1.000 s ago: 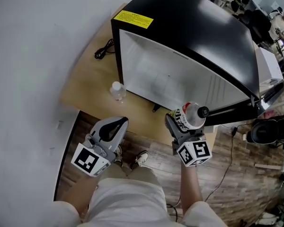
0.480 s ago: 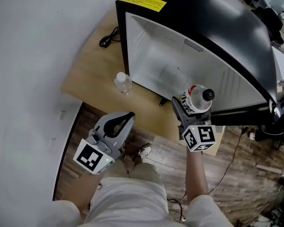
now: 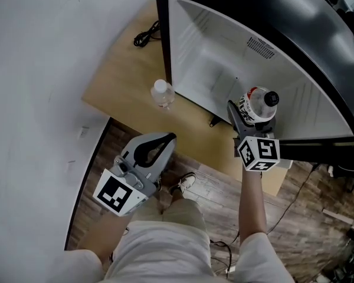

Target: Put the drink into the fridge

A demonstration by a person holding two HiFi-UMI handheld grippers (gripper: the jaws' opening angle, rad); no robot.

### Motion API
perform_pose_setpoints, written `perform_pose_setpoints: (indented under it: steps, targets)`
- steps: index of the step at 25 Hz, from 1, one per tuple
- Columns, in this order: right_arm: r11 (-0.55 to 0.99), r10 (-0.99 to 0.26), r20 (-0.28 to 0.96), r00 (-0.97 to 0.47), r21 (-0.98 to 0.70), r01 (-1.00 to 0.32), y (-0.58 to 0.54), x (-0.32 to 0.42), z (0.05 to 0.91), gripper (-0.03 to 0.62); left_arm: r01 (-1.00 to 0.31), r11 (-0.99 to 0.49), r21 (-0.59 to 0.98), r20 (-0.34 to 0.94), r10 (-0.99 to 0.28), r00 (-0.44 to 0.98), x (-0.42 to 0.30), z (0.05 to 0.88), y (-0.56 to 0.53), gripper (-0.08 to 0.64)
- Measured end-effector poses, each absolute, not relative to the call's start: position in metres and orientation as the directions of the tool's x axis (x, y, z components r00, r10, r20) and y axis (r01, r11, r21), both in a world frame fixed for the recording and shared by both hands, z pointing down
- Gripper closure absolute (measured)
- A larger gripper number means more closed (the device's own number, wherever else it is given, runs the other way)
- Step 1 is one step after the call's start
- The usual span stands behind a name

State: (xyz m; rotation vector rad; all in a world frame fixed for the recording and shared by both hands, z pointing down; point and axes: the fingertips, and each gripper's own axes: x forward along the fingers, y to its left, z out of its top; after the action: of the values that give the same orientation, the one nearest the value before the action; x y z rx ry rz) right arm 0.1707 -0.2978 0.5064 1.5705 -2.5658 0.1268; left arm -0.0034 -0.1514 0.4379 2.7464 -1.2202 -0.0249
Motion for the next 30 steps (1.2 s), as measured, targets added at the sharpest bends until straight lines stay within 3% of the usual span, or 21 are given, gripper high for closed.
perform_pose_setpoints:
  steps: [30]
  targets:
    - [0.377, -0.915, 0.166, -0.368, 0.031, -0.926, -0.38, 0.175, 0.55, 0.164, -0.777, -0.606, 0.169, 0.113, -0.771, 0.626, -0.027, 0.475, -0.148, 0.546]
